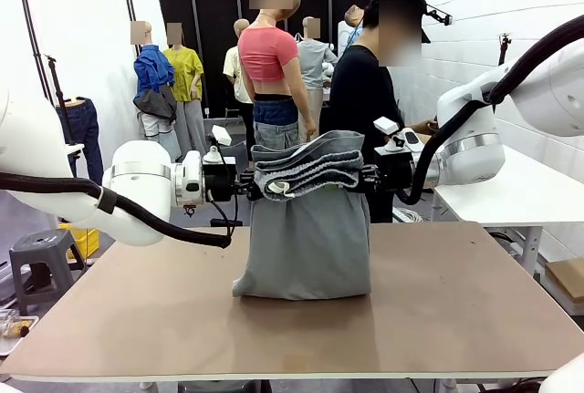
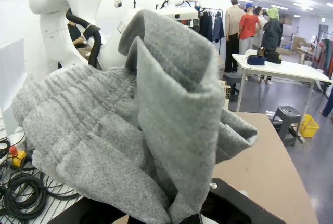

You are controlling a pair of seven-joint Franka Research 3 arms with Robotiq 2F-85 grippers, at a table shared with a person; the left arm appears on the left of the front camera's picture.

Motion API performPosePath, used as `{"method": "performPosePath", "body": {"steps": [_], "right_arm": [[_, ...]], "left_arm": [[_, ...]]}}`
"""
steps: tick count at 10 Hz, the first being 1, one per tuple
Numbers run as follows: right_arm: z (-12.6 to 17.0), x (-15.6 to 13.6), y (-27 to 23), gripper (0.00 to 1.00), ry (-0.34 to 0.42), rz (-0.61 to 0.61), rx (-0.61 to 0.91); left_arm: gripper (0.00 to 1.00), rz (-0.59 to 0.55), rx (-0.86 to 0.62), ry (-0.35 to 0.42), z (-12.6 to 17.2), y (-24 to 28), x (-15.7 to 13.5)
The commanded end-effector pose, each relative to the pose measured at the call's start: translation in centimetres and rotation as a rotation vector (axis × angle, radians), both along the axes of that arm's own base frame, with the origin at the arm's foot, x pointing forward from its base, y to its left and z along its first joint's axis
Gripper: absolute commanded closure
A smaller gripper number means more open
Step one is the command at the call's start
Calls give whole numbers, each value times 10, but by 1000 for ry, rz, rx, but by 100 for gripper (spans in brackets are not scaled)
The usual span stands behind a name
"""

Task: Fold the training pants.
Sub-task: Fold the Training pants in half.

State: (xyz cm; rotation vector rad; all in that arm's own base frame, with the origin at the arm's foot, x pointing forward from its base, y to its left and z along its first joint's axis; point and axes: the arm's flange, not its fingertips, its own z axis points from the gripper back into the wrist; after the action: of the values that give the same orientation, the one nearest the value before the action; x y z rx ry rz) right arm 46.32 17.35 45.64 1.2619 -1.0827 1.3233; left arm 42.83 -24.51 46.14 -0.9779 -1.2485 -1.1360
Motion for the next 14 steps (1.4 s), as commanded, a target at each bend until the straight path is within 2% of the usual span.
{"method": "performPosePath", "body": {"steps": [1, 4, 6, 10, 13, 14], "right_arm": [[17, 34, 7, 100, 56, 42, 19], [46, 86, 17, 100, 47, 22, -2], [80, 118, 24, 100, 6, -7, -24], [130, 178, 39, 100, -159, -105, -33], [158, 197, 36, 100, -289, -163, -28], [159, 200, 33, 100, -298, -179, -32]], "left_arm": [[100, -39, 2, 23, 15, -1, 32], [100, -33, 8, -7, 45, -3, 82], [100, -12, 27, -69, 77, -10, 113], [100, 24, 70, -205, 128, -17, 170], [100, 60, 54, -311, 151, -24, 191], [100, 67, 44, -321, 150, -22, 194]]}}
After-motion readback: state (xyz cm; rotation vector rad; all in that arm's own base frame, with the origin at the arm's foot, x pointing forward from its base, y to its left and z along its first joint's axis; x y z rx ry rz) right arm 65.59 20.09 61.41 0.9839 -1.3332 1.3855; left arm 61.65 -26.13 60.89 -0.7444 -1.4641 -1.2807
